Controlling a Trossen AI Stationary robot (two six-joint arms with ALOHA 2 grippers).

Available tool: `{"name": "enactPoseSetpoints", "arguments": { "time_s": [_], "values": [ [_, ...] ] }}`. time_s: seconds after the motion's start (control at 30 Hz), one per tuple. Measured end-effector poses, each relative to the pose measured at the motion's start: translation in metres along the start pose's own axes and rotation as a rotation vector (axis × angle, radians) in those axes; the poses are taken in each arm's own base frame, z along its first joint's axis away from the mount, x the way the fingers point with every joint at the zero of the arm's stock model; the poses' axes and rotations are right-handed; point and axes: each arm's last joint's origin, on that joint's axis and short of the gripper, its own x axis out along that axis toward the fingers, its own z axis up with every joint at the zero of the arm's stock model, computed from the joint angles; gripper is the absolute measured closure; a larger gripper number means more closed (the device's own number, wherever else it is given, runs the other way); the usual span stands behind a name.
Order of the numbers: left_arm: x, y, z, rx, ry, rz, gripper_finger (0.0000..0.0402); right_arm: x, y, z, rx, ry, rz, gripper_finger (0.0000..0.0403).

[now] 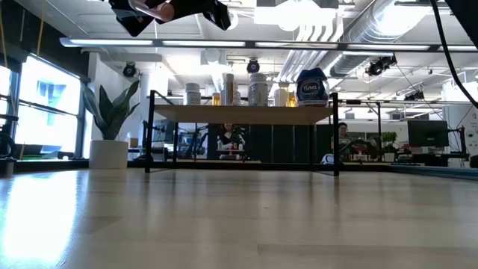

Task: Pick and place medicine bottles onto shelf by color
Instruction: Put the pink pill bottle on the shelf

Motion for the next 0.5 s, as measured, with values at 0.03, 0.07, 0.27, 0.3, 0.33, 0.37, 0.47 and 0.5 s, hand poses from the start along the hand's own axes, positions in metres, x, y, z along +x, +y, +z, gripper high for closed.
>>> {"name": "enactPoseSetpoints", "arguments": {
  "time_s": [0.03,0.07,0.27,0.3,0.33,0.37,0.47,0.5],
  "values": [
    [-0.0001,0.0000,0.0000,0.000,0.000,0.000,0.0283,0.0002,0.0000,0.0000,0.000,0.000,0.000,0.0324],
    [-0.0001,-0.0001,0.0000,0.000,0.000,-0.002,0.0288,0.0002,0.0000,0.0000,0.000,0.000,0.000,0.0324],
    [-0.0001,-0.0003,-0.0001,0.007,0.002,-0.009,0.0306,0.0002,0.0003,0.0001,-0.001,-0.002,0.001,0.0324],
    [-0.0001,-0.0003,-0.0001,0.008,0.002,-0.009,0.0306,0.0002,0.0002,0.0001,-0.001,-0.002,0.001,0.0324],
    [-0.0001,-0.0003,-0.0001,0.010,0.002,-0.009,0.0304,0.0002,0.0002,0.0001,0.000,-0.002,0.001,0.0324],
    [-0.0001,-0.0003,-0.0001,0.011,0.002,-0.009,0.0301,0.0002,0.0003,0.0001,-0.001,-0.002,0.001,0.0324],
    [-0.0001,-0.0003,-0.0002,0.011,0.002,-0.009,0.0295,0.0002,0.0003,0.0001,-0.001,-0.002,0.001,0.0324],
    [-0.0001,-0.0002,-0.0002,0.013,0.002,-0.008,0.0294,0.0002,0.0003,0.0001,-0.001,-0.002,0.001,0.0324]
  ]
}}
